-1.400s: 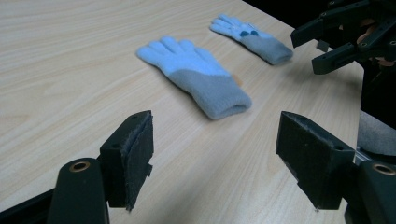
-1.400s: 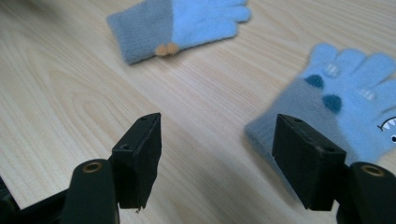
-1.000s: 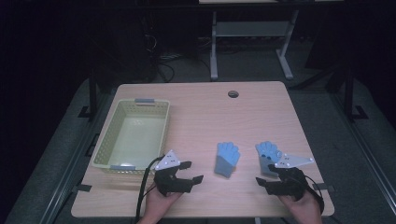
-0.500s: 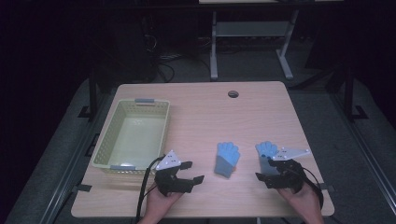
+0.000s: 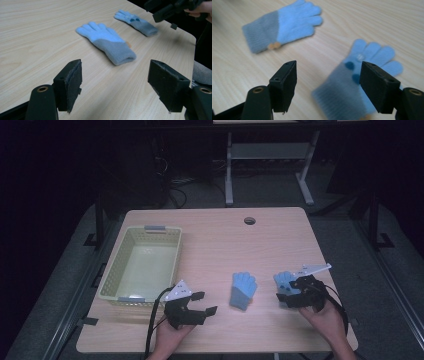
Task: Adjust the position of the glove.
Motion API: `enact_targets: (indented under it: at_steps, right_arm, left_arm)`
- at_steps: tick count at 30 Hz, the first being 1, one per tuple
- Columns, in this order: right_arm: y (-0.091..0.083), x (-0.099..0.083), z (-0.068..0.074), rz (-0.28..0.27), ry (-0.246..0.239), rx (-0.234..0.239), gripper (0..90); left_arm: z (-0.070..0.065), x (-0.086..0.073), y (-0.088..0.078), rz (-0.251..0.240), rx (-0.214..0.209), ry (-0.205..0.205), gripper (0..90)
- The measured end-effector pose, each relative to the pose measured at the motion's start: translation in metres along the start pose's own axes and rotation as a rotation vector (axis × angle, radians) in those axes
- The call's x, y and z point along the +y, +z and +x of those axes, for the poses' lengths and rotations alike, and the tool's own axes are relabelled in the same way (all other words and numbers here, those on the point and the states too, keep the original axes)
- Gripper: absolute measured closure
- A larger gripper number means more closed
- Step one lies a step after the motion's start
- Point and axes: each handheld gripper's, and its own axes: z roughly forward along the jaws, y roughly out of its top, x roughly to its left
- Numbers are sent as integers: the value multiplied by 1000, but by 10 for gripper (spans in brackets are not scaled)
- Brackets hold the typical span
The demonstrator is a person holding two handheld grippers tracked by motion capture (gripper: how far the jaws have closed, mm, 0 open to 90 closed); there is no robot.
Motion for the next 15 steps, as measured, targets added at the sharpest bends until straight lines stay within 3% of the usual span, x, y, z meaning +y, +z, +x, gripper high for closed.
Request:
enact_targets:
  at_steps: [6,15]
  right_arm:
    - [0,12,-11,24,13,-10,317]
    - [5,21,-25,71,44,-20,376]
  left_arm:
    - [-3,0,1,2,4,25,272]
    - [-3,0,2,3,2,26,272]
